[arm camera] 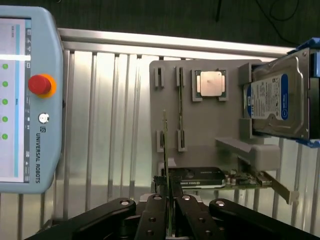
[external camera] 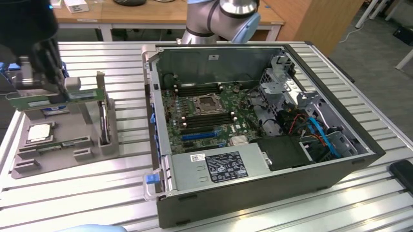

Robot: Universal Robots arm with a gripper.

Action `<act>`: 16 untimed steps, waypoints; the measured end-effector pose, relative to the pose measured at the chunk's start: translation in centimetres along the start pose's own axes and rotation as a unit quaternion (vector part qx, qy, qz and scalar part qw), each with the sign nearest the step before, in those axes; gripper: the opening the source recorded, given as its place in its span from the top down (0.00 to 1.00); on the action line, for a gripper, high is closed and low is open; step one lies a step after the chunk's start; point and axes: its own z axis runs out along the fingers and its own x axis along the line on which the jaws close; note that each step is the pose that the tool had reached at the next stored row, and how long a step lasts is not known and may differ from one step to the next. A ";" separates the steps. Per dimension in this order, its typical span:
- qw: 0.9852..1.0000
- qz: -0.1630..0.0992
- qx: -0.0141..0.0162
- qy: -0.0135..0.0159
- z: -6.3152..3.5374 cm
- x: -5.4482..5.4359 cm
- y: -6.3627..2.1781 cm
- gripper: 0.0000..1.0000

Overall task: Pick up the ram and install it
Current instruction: 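Pick up the ram and move it above insertion slot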

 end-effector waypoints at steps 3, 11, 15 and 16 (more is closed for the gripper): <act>1.000 0.000 0.000 0.000 -0.03 0.1 -1.38 0.87; 1.000 0.000 0.000 0.000 -0.10 0.1 -3.45 0.87; 1.000 0.000 0.000 0.000 -0.12 0.2 -3.81 0.87; 1.000 0.000 0.000 0.000 -0.13 0.2 -4.08 0.87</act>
